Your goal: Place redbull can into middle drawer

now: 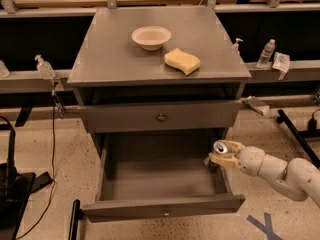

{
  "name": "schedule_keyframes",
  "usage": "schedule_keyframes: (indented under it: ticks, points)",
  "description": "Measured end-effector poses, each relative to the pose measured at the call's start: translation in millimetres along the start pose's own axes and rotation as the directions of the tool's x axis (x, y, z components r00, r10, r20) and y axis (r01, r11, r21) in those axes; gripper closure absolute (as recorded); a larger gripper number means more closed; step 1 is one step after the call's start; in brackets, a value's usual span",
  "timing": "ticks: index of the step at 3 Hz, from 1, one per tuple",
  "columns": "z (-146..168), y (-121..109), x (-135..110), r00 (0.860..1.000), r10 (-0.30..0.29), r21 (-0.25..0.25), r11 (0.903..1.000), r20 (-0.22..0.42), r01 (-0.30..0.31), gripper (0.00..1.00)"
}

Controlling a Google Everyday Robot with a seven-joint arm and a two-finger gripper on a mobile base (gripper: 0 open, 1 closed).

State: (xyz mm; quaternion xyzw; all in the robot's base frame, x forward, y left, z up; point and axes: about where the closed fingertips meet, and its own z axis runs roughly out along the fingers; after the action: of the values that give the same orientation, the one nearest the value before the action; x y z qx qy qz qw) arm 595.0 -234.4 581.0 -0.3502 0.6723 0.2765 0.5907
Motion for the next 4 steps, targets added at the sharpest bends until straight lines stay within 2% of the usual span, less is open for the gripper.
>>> schedule_keyframes:
  ticks: [1,2,3,4]
  points:
    - [25,-5,44,0.999,0.031,-0.047,0.9984,-0.020,-0.032,1.00]
    - [54,0,78,0.993,0.045,-0.094,0.9941,-0.109,-0.055,1.00]
    - [73,2,109,0.983,0.055,-0.111,0.9910,-0.176,-0.075,1.00]
    - [81,1,127,0.983,0.061,-0.120,0.9892,-0.175,-0.083,1.00]
